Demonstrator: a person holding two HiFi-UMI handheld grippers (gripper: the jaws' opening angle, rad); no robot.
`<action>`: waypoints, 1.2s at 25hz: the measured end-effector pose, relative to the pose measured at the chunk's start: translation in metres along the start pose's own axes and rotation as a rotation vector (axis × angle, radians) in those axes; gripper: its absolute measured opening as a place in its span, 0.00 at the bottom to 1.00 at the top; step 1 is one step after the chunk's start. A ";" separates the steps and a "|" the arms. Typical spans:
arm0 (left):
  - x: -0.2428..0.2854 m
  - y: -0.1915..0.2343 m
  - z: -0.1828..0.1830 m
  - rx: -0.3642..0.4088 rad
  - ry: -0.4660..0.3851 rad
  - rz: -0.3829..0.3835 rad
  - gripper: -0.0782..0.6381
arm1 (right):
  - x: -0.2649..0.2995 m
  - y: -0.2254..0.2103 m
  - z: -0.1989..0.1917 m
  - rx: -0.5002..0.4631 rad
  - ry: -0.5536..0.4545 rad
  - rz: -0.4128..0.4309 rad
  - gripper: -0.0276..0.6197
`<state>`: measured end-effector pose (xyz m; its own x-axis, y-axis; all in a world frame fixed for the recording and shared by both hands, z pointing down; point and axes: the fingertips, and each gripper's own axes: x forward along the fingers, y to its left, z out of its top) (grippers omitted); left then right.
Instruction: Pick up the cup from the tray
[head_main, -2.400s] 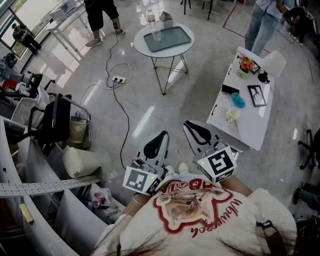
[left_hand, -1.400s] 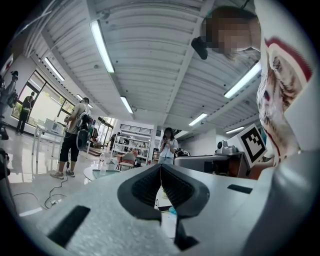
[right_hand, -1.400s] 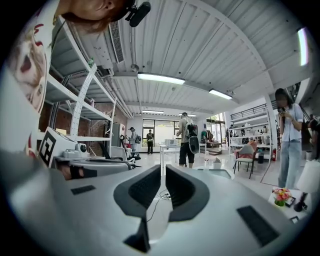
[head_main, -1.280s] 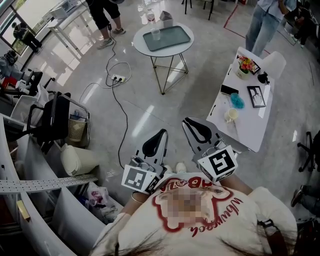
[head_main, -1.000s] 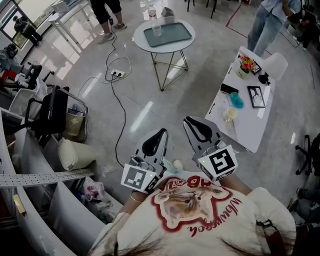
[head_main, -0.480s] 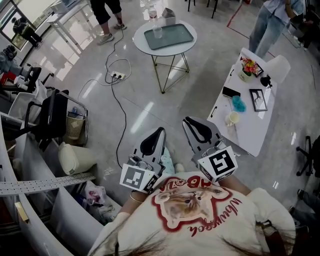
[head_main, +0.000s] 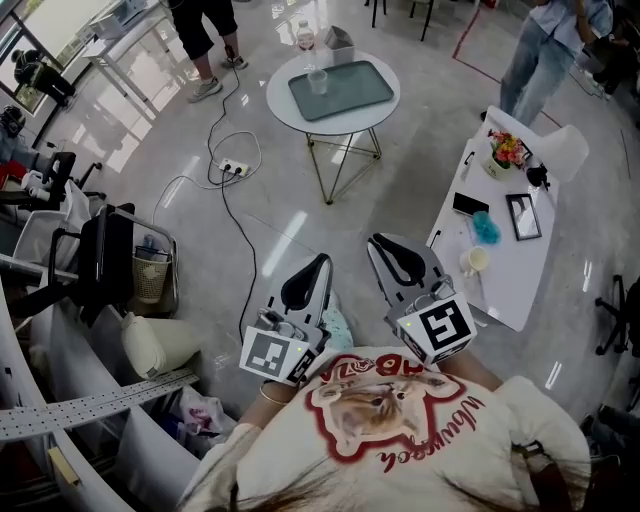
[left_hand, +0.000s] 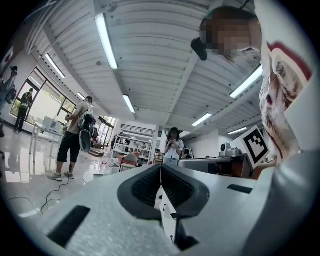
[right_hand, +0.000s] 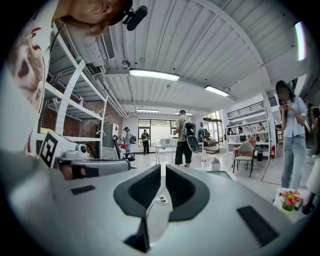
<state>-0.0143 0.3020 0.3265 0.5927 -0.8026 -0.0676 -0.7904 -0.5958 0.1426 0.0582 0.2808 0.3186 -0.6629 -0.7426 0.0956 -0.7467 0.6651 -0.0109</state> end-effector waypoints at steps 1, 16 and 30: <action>0.006 0.009 0.001 0.004 0.002 -0.003 0.13 | 0.009 -0.005 0.002 0.003 -0.002 -0.008 0.12; 0.076 0.101 0.024 -0.009 0.011 -0.066 0.13 | 0.117 -0.048 0.024 0.005 -0.018 -0.053 0.11; 0.102 0.150 0.025 -0.023 0.022 -0.115 0.13 | 0.169 -0.058 0.029 0.008 -0.023 -0.105 0.12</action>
<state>-0.0766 0.1303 0.3160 0.6830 -0.7277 -0.0631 -0.7131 -0.6830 0.1582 -0.0126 0.1147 0.3069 -0.5817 -0.8101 0.0737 -0.8126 0.5827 -0.0096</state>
